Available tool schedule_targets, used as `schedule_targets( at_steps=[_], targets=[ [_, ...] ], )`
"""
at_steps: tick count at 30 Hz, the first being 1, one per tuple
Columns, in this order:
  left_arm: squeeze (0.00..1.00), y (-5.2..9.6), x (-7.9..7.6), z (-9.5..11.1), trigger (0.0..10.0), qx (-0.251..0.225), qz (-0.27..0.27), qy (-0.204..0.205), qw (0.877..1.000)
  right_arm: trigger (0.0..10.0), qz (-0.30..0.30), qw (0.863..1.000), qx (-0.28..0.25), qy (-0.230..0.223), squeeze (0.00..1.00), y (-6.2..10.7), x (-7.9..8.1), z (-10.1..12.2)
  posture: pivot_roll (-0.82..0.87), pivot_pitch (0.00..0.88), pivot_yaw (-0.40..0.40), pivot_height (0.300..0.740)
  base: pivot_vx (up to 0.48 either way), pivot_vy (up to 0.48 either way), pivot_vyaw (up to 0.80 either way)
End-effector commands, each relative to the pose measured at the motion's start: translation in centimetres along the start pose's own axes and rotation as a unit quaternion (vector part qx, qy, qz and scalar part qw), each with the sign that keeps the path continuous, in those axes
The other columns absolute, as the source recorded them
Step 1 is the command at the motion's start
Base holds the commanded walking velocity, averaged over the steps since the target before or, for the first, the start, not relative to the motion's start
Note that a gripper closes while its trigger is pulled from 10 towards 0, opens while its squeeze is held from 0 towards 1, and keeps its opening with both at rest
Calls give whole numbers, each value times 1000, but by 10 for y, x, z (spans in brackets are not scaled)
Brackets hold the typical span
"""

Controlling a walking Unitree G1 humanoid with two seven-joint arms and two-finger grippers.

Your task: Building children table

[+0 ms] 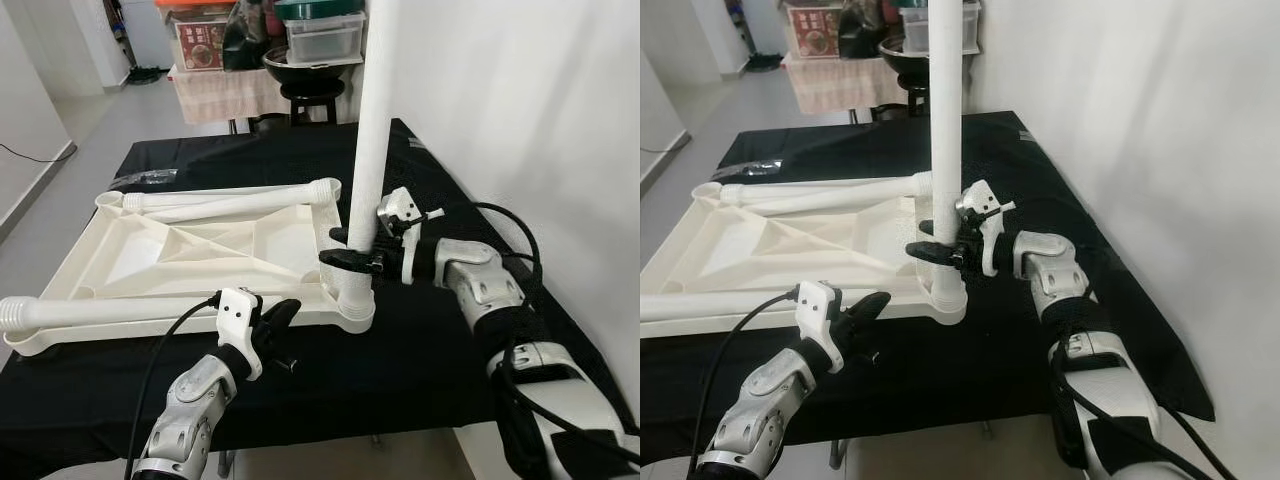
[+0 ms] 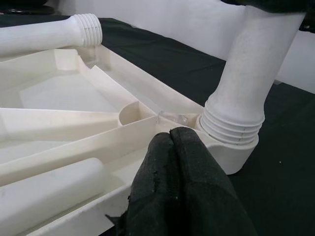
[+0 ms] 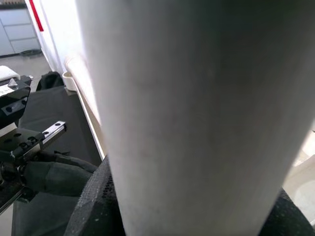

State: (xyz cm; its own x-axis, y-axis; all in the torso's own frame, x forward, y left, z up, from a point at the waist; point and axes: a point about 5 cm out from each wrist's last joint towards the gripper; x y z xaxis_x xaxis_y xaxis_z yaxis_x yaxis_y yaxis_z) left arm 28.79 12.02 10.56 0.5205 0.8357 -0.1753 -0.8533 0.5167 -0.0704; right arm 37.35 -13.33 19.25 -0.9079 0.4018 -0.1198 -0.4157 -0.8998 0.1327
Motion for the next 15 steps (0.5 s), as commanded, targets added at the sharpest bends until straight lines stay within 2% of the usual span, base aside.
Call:
schedule_targets(
  at_steps=[1, 8, 9, 10, 11, 12, 13, 14, 15],
  targets=[
    [0, 0, 0, -3, 10000, 4, 3, 3, 1000, 0, 12, 1000, 3, -8, 0, -6, 4, -4, 35, 0, -9, 740, 0, 0, 0],
    [0, 0, 0, -4, 10000, 5, 0, 7, 1000, 0, -7, 1000, -6, -8, 0, 5, 3, -12, 14, 0, 8, 740, 0, 0, 0],
    [0, 1, 0, -4, 10000, 6, -1, 8, 1000, 0, -48, 999, 2, -8, 0, 10, 2, -18, 10, 0, 9, 740, 0, 0, 0],
    [0, 1, 0, -4, 10000, 6, -1, 8, 1000, 0, -48, 999, 2, -8, 0, 10, 2, -18, 10, 0, 9, 740, 0, 0, 0],
    [0, 2, 1, -3, 10000, 5, -2, 9, 1000, 0, -120, 992, 16, -30, 0, 9, 3, -29, 2, 0, 4, 740, 0, 0, 0],
    [0, 2, 1, -3, 10000, 5, -2, 9, 1000, 0, -120, 992, 16, -30, 0, 9, 3, -29, 2, 0, 4, 740, 0, 0, 0],
    [0, 3, 2, -2, 10000, 4, -1, 9, 1000, 0, -322, 943, 37, -70, 0, 10, 2, -47, -9, 0, 10, 740, 0, 0, 0],
    [0, 3, 2, -2, 10000, 4, -1, 9, 1000, 0, -322, 943, 37, -70, 0, 10, 2, -47, -9, 0, 10, 740, 0, 0, 0],
    [0, 3, 3, -1, 10000, 3, 0, 9, 1000, 0, -396, 910, 53, -112, 0, 0, 28, -70, -15, 0, 24, 740, 0, 0, 0]
  ],
)
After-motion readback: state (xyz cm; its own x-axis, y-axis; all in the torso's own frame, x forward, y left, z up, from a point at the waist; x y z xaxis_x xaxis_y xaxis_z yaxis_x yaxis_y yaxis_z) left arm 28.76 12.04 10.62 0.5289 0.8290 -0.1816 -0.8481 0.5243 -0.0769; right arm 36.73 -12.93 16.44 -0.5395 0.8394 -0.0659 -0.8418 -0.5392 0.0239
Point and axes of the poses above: a point about 5 cm out from each wrist's last joint towards the gripper, its own y axis pointing back from the gripper into the wrist, its own z axis along the axis of the wrist's last joint, x = y × z, and after that the axes turned 3 degrees about y, right-handed
